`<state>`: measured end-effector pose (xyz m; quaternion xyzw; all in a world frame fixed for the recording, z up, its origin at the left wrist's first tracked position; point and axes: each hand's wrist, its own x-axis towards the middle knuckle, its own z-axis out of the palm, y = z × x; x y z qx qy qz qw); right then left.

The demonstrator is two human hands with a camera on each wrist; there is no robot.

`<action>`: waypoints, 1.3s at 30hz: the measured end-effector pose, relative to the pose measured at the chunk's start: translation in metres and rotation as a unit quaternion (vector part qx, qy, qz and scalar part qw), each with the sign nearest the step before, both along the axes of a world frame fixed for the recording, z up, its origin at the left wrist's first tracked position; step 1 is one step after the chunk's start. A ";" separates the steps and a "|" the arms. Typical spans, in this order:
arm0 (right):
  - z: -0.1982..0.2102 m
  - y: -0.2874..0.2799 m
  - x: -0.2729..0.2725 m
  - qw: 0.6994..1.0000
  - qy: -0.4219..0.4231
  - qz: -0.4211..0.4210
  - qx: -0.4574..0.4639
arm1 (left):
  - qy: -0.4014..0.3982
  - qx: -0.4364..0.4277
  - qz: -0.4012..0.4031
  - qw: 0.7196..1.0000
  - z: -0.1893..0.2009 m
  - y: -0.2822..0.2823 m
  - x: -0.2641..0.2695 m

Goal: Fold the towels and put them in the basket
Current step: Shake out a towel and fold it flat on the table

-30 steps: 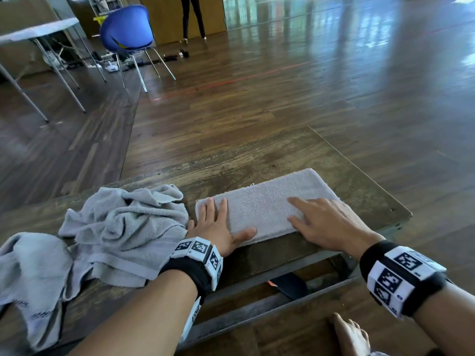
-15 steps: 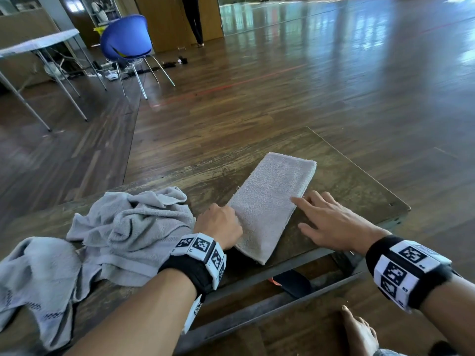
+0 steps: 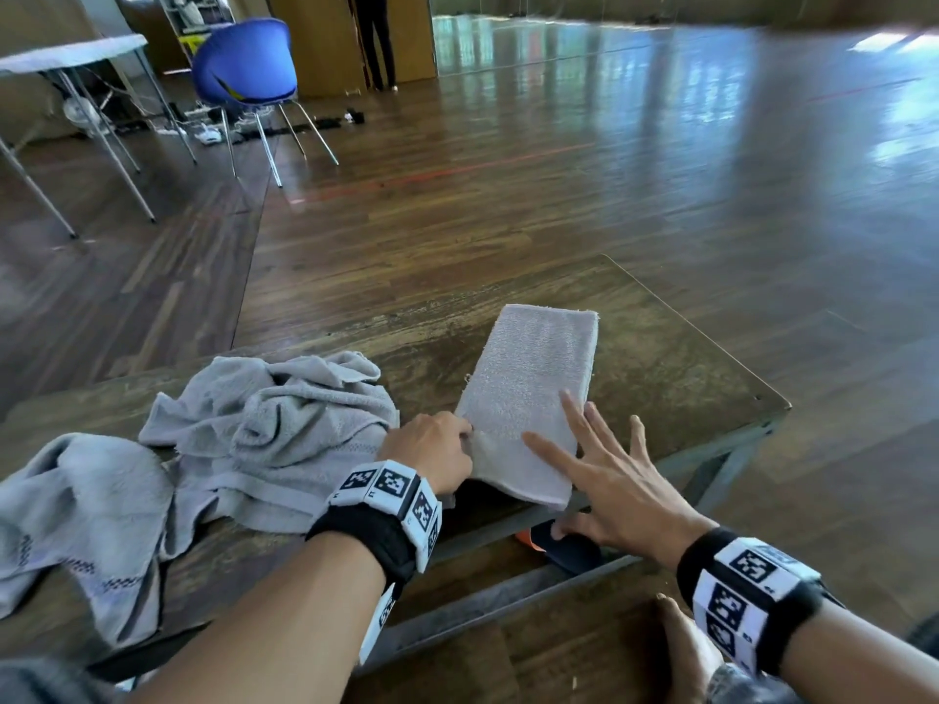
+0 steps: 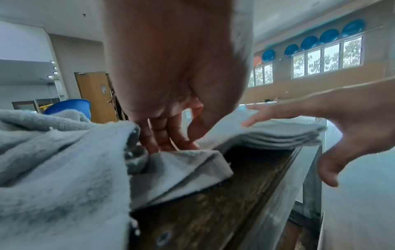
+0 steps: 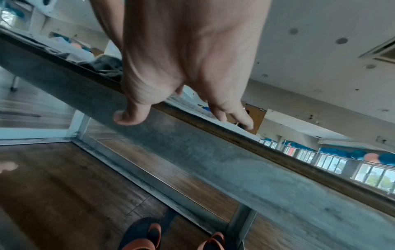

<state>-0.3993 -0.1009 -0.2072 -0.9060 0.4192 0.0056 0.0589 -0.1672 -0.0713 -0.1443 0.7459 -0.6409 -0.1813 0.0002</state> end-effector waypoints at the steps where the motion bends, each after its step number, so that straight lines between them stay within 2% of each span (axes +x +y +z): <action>1: -0.001 0.001 0.001 1.000 0.005 0.012 0.000 | -0.001 -0.001 -0.008 1.000 0.002 0.002 0.002; 5: 0.004 0.000 0.003 1.000 -0.002 0.021 -0.023 | 0.014 -0.003 -0.028 0.999 0.006 0.012 0.016; 8: 0.008 -0.008 -0.001 0.996 -0.067 0.041 0.037 | 0.017 0.015 -0.042 0.999 0.004 0.017 0.025; 10: 0.010 -0.011 0.001 0.984 -0.150 0.029 0.089 | 0.036 0.014 -0.034 0.999 0.001 0.018 0.030; 12: 0.016 -0.014 0.005 0.959 -0.258 0.008 0.121 | 0.063 0.008 -0.020 0.998 -0.001 0.017 0.032; 14: 0.023 -0.018 0.011 0.932 -0.346 -0.015 0.110 | 0.092 -0.005 0.000 0.996 -0.005 0.015 0.032; 17: 0.038 -0.020 0.018 0.885 -0.439 -0.097 0.124 | 0.148 -0.054 -0.004 0.988 -0.008 0.008 0.028; 19: 0.044 -0.025 0.019 0.851 -0.486 -0.134 0.149 | 0.219 -0.069 -0.020 0.973 -0.008 0.004 0.024; 21: 0.049 -0.030 0.018 0.837 -0.486 -0.176 0.179 | 0.299 -0.071 -0.001 0.952 -0.009 -0.002 0.021; 22: 0.051 -0.031 0.017 0.837 -0.469 -0.195 0.204 | 0.314 -0.062 0.020 0.947 -0.009 -0.004 0.019; 26: 0.047 -0.034 0.014 0.823 -0.407 -0.227 0.325 | 0.231 -0.030 0.107 0.967 -0.016 -0.018 0.016; 29: 0.044 -0.039 0.016 0.831 -0.395 -0.247 0.303 | 0.215 -0.001 0.136 0.967 -0.012 -0.029 0.012; 34: 0.042 -0.053 0.020 0.846 -0.405 -0.257 0.234 | 0.180 -0.021 0.144 0.973 -0.009 -0.046 0.010; 39: 0.027 -0.060 0.025 0.881 -0.354 -0.269 0.161 | 0.150 0.033 0.143 0.978 -0.015 -0.053 0.011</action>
